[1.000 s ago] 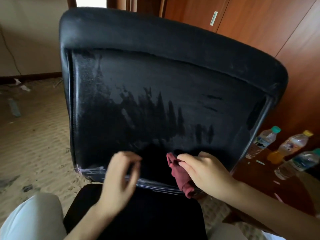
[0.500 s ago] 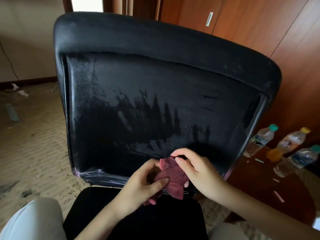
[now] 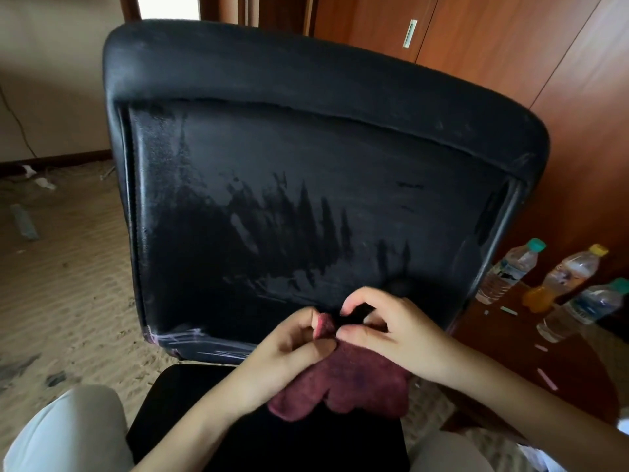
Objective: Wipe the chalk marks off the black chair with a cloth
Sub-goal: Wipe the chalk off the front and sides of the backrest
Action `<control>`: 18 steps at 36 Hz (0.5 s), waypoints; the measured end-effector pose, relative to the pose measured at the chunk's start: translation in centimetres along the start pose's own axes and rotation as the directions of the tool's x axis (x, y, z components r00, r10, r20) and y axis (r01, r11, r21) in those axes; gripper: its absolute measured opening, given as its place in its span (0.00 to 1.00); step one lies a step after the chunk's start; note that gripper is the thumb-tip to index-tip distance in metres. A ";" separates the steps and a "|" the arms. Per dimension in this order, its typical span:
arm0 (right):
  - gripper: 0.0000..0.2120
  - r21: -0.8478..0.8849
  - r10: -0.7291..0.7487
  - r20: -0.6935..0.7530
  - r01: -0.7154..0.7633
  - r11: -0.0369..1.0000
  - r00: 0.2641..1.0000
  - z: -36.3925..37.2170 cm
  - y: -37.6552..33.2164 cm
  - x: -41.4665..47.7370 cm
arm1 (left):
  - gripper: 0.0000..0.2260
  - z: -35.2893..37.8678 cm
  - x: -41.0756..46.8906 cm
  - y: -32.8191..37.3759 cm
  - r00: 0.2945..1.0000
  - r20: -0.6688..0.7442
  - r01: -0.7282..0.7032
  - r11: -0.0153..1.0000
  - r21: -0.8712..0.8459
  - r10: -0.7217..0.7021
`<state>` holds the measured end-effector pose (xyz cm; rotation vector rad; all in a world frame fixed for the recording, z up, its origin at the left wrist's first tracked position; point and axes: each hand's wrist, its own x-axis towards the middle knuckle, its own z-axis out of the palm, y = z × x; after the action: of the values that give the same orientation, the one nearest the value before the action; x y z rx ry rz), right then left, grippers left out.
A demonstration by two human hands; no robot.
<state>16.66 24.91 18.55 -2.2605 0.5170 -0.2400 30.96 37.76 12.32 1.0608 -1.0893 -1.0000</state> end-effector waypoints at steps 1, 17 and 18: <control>0.20 -0.016 0.024 0.070 -0.023 1.000 0.997 -0.4 -0.1 0.0 | 0.14 0.0 0.0 0.1 1.000 0.008 0.020 0.999 -0.030 -0.020; 0.13 -0.217 0.159 0.674 -0.012 0.976 0.721 -2.2 -1.9 -2.4 | 0.03 -1.6 0.9 -1.6 0.971 -0.034 0.237 0.966 0.104 -0.235; 0.12 -0.220 0.170 0.654 -0.029 0.975 0.737 -1.6 -1.4 -2.6 | 0.04 -1.5 0.8 -1.7 0.973 -0.036 0.230 0.969 0.086 -0.228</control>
<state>14.20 25.81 20.62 -2.2922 0.2701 0.7055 32.42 36.89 10.58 1.2913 -1.0133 -1.1248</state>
